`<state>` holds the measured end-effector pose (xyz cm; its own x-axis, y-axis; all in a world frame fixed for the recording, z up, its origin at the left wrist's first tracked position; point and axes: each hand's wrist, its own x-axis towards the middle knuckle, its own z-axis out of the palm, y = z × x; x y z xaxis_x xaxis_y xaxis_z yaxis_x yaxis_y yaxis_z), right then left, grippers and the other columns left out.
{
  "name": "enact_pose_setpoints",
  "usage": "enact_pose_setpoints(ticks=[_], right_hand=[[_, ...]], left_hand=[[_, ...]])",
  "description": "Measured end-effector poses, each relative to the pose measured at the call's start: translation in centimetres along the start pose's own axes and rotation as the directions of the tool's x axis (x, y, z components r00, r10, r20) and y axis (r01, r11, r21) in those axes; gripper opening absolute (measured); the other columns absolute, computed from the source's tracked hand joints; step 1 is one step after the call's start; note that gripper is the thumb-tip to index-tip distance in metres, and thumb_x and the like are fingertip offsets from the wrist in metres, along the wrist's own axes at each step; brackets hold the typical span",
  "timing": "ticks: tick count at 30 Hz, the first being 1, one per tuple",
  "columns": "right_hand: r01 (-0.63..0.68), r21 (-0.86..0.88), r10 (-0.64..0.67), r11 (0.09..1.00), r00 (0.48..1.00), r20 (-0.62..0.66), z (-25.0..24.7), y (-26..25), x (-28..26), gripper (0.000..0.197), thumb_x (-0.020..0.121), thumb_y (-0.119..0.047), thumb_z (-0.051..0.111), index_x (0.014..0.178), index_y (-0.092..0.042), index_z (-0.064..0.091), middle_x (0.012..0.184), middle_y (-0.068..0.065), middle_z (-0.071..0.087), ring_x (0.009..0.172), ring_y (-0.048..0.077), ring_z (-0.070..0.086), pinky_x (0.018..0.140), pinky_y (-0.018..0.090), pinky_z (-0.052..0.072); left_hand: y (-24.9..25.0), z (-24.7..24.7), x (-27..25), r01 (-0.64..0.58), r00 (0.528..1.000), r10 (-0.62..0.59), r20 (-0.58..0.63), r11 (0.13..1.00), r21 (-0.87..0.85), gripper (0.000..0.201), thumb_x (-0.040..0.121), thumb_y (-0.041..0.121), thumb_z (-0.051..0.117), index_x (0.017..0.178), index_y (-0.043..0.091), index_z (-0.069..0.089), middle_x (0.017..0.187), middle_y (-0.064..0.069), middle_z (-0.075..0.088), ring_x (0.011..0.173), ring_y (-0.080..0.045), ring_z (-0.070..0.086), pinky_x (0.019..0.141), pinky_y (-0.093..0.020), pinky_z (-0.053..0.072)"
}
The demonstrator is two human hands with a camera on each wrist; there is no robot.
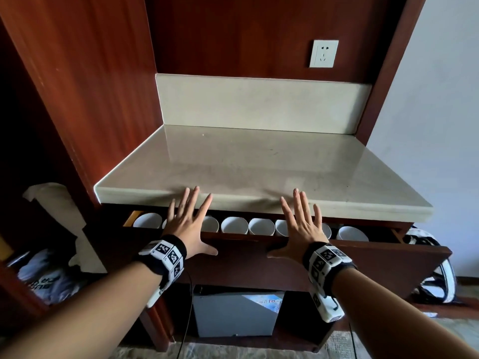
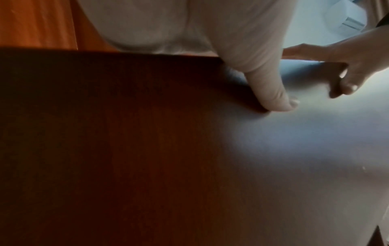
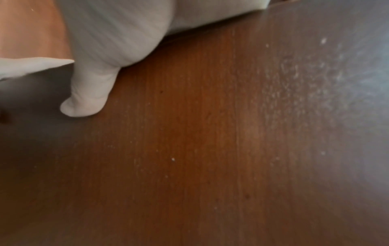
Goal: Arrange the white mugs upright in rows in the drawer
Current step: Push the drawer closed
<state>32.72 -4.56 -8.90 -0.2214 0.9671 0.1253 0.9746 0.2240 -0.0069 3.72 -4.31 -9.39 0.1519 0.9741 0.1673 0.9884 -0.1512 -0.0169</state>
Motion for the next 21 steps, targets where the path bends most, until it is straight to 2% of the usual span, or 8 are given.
enact_pose_setpoints(ticks=[1, 3, 5, 6, 8, 13, 17, 21], right_hand=[[0.003, -0.008, -0.003, 1.0, 1.0, -0.011, 0.3, 0.2, 0.4, 0.142, 0.052, -0.085, 0.059, 0.141, -0.026, -0.035, 0.144, 0.007, -0.046, 0.134, 0.022, -0.044, 0.112, 0.052, -0.019], [0.0, -0.051, -0.002, 0.999, 0.999, -0.046, 0.8, 0.4, 1.5, 0.14, 0.048, -0.088, 0.054, 0.144, -0.027, -0.028, 0.153, 0.007, -0.033, 0.138, 0.021, -0.038, 0.111, 0.049, -0.026], [-0.055, -0.074, 0.052, 0.996, 0.997, -0.051, 1.1, 0.3, 2.4, 0.142, 0.041, -0.089, 0.057, 0.15, -0.021, -0.004, 0.16, 0.013, 0.008, 0.146, 0.026, -0.011, 0.113, 0.047, -0.019], [-0.077, -0.056, 0.074, 0.995, 0.996, -0.052, 1.1, 0.3, 2.5, 0.142, 0.037, -0.087, 0.06, 0.149, -0.018, 0.009, 0.155, 0.014, 0.029, 0.144, 0.027, 0.005, 0.113, 0.047, -0.012], [-0.108, 0.003, 0.108, 0.994, 0.992, -0.072, 1.6, 0.2, 3.7, 0.137, 0.033, -0.082, 0.069, 0.145, -0.016, 0.026, 0.142, 0.014, 0.048, 0.136, 0.028, 0.024, 0.113, 0.046, -0.005], [-0.061, 0.066, 0.08, 0.996, 0.934, -0.348, 3.5, -0.1, 5.1, 0.111, 0.042, -0.068, 0.079, 0.133, -0.019, 0.039, 0.134, 0.011, 0.039, 0.127, 0.031, 0.033, 0.115, 0.043, -0.004], [-0.048, 0.022, 0.052, 0.999, 0.873, -0.485, 4.5, 0.5, 5.3, 0.094, 0.054, -0.075, 0.053, 0.129, -0.02, 0.042, 0.133, 0.008, 0.04, 0.124, 0.03, 0.038, 0.112, 0.045, 0.007], [-0.051, 0.016, 0.051, 0.999, 0.834, -0.549, 4.9, 0.3, 5.4, 0.093, 0.053, -0.074, 0.053, 0.128, -0.019, 0.044, 0.132, 0.008, 0.042, 0.122, 0.03, 0.04, 0.112, 0.045, 0.011]], left_hand=[[-0.3, 0.2, 0.6, -0.021, 1.0, 0.021, -0.015, 1.0, 0.006, 0.146, 0.046, 0.083, 0.067, 0.145, 0.031, -0.028, 0.154, -0.002, -0.035, 0.143, -0.024, -0.029, 0.115, -0.052, -0.007], [-0.9, 0.4, 2.0, -0.068, 0.996, 0.07, -0.059, 0.997, 0.034, 0.145, 0.04, 0.085, 0.065, 0.152, 0.029, -0.007, 0.162, -0.008, -0.007, 0.148, -0.028, -0.012, 0.115, -0.051, -0.006], [-1.5, 0.5, 3.2, -0.116, 0.99, 0.12, -0.074, 0.991, 0.06, 0.14, 0.034, 0.086, 0.065, 0.15, 0.026, 0.015, 0.155, -0.013, 0.026, 0.145, -0.034, 0.016, 0.113, -0.052, 0.004], [-1.5, 0.5, 3.6, -0.141, 0.985, 0.146, -0.088, 0.988, 0.063, 0.137, 0.031, 0.085, 0.067, 0.147, 0.026, 0.024, 0.148, -0.013, 0.037, 0.139, -0.035, 0.027, 0.11, -0.052, 0.011], [-1.7, 0.6, 4.8, -0.174, 0.975, 0.178, -0.131, 0.984, 0.046, 0.128, 0.029, 0.08, 0.074, 0.139, 0.028, 0.035, 0.139, -0.012, 0.047, 0.128, -0.033, 0.038, 0.101, -0.052, 0.025], [-1.3, 2.5, 5.8, -0.166, 0.935, 0.147, -0.321, 0.986, -0.031, 0.11, 0.036, 0.065, 0.085, 0.13, 0.028, 0.044, 0.132, -0.006, 0.046, 0.117, -0.03, 0.044, 0.09, -0.051, 0.037], [-1.3, 3.3, 6.0, -0.179, 0.898, 0.153, -0.413, 0.984, -0.025, 0.107, 0.037, 0.064, 0.086, 0.128, 0.028, 0.044, 0.132, -0.003, 0.043, 0.118, -0.028, 0.044, 0.09, -0.049, 0.036], [-1.3, 3.4, 6.0, -0.181, 0.899, 0.144, -0.413, 0.982, -0.052, 0.107, 0.035, 0.062, 0.087, 0.128, 0.028, 0.045, 0.132, -0.003, 0.043, 0.117, -0.027, 0.044, 0.091, -0.049, 0.031]])
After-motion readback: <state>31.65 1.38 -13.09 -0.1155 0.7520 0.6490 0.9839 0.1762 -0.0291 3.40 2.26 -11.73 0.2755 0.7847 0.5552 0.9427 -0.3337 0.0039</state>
